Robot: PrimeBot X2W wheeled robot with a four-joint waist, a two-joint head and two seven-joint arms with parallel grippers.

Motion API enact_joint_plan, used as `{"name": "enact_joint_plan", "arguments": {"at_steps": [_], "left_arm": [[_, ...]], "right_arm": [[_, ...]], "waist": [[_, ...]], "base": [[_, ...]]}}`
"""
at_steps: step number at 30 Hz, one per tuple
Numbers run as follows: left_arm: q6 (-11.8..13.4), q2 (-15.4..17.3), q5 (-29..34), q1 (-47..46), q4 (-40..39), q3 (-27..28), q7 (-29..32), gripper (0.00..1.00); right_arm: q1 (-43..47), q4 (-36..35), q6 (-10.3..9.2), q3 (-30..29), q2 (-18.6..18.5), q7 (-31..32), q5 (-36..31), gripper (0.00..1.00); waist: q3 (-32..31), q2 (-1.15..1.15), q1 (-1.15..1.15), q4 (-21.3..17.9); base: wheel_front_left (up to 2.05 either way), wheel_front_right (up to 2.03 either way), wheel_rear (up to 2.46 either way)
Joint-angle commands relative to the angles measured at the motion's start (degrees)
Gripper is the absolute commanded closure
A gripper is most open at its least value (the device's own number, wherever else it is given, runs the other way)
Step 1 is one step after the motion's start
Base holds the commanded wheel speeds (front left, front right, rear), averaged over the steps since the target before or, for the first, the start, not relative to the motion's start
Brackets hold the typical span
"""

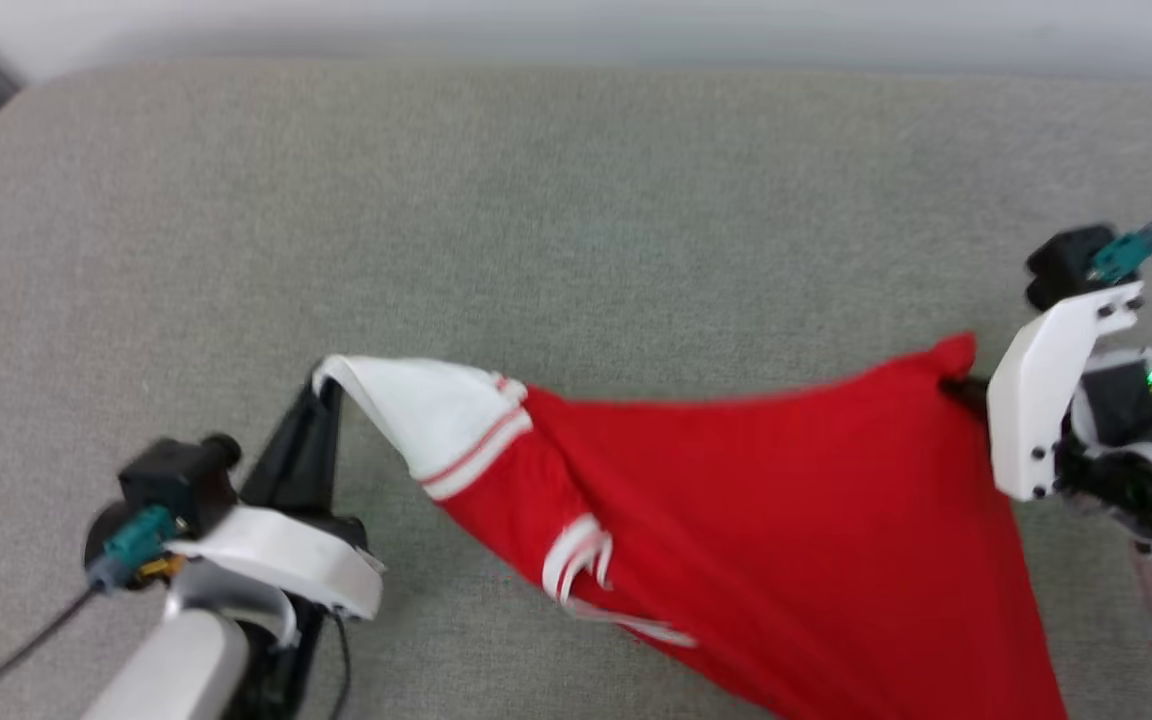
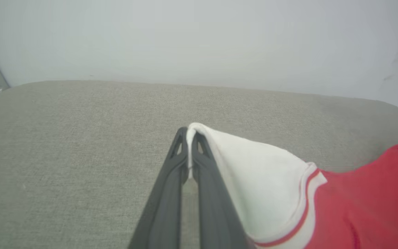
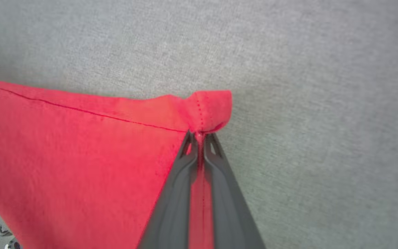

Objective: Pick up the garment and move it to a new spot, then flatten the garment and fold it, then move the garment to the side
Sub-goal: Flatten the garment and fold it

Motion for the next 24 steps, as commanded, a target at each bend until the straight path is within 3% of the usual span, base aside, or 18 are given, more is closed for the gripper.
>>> {"name": "enact_joint_plan", "arguments": {"at_steps": [1, 8, 14, 19, 24], "left_arm": [[-0.33, 0.96, 0.51, -1.84, 0.31, 0.58, -0.03, 1.00], [-2.87, 4.01, 2.11, -11.29, 3.72, 1.14, 2.61, 1.00], [-5.23, 3.47, 3.12, -23.82, 9.95, 0.71, 5.61, 1.00], [-7.78, 2.72, 2.60, -36.15, 19.75, 1.81, 6.88, 1.00], [-9.26, 3.14, 4.30, -48.85, 27.49, 2.43, 6.56, 1.00]], "right_arm": [[-1.26, 0.40, -0.02, -0.37, -0.25, -2.23, -0.78, 1.00], [-6.82, 3.99, -0.03, -3.03, -0.09, -11.29, -3.94, 1.00], [-14.22, 7.35, -0.03, -4.52, 0.29, -16.29, -6.09, 1.00], [-21.59, 9.48, -0.04, -5.49, 0.45, -19.31, -7.62, 1.00], [-29.92, 10.89, -0.06, -7.05, 0.86, -23.08, -9.00, 1.00]], "waist": [[-2.62, 0.00, -0.01, -1.03], [-8.63, 0.00, -0.01, -3.42], [-11.28, 0.00, -0.01, -5.20], [-9.41, 0.00, -0.01, -6.55], [-3.72, 0.00, -0.01, -7.75]], "base": [[0.00, 0.00, 0.00], [0.00, 0.00, 0.00], [0.00, 0.00, 0.00], [0.00, 0.00, 0.00], [0.00, 0.00, 0.00]]}}
